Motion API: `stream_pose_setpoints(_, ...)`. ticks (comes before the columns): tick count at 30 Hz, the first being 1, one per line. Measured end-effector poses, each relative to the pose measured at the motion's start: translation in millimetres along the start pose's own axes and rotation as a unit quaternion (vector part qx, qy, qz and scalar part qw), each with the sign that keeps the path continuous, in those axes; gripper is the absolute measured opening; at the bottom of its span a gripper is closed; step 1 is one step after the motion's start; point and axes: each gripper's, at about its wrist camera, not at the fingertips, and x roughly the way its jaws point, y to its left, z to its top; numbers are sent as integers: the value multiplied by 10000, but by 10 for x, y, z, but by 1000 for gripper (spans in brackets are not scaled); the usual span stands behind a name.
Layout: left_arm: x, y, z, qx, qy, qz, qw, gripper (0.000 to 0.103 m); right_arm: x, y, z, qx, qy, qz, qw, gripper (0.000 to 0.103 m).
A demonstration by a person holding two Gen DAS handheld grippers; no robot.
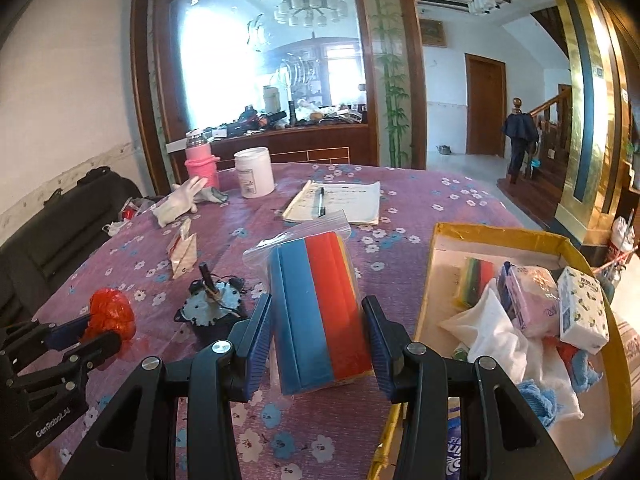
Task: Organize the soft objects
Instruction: 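Hold the red mesh bag and blue-red sponge pack above the table, then place the red mesh bag in the tray with left gripper while right gripper places the sponge pack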
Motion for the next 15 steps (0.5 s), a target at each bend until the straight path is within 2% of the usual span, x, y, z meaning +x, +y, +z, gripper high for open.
stream_pose_setpoints(15,-108,-385,171,334,-168,-250,9990,31,-51,-255,13,373,-33,-274,9989,48)
